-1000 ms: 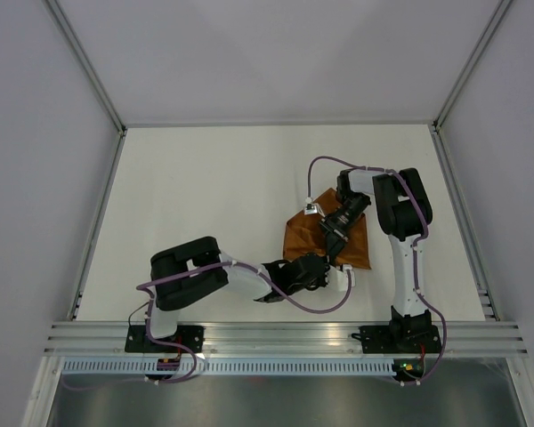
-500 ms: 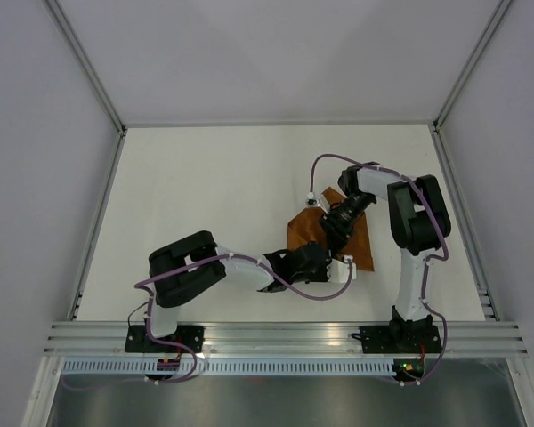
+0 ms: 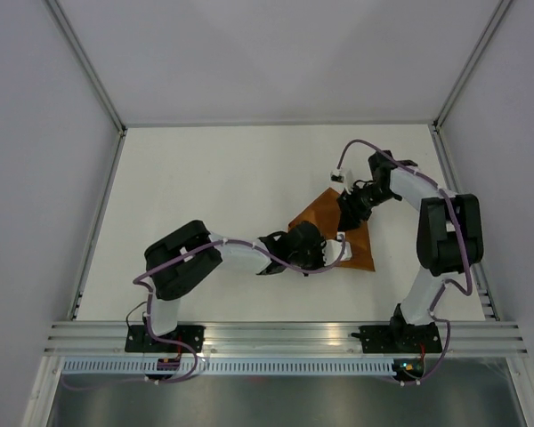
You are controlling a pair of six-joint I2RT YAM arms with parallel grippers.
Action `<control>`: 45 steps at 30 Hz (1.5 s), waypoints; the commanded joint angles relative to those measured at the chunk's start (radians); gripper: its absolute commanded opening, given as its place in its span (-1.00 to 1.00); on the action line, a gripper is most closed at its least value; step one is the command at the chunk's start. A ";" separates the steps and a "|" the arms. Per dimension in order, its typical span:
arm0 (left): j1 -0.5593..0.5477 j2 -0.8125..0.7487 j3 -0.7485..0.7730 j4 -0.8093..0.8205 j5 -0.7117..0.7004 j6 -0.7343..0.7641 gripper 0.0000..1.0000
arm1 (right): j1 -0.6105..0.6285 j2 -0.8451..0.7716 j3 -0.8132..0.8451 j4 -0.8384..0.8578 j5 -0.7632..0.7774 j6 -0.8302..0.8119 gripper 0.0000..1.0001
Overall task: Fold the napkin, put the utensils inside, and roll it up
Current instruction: Roll the napkin at the center of the board.
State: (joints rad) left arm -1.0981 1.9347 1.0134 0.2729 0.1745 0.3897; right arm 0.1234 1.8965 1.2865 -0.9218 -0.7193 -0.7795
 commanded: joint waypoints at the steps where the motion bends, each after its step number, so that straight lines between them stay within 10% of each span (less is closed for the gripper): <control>1: 0.053 0.046 -0.004 -0.210 0.251 -0.138 -0.95 | -0.050 -0.161 -0.068 0.139 -0.029 0.029 0.09; 14: 0.224 0.176 0.211 -0.489 0.574 -0.294 -0.95 | -0.057 -0.638 -0.470 0.313 -0.025 -0.133 0.19; 23: 0.285 0.312 0.372 -0.619 0.703 -0.379 -0.95 | 0.175 -0.832 -0.691 0.498 0.151 -0.110 0.27; 41: 0.305 0.372 0.438 -0.684 0.757 -0.407 -0.95 | 0.449 -0.692 -0.829 0.791 0.388 -0.061 0.21; 45: 0.311 0.368 0.442 -0.683 0.754 -0.414 -0.78 | 0.453 -0.646 -0.811 0.770 0.385 -0.063 -0.24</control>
State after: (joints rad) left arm -0.7929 2.2490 1.4639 -0.3325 1.0000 -0.0071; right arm 0.5701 1.2236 0.4625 -0.1825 -0.3492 -0.8509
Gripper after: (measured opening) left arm 0.127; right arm 0.475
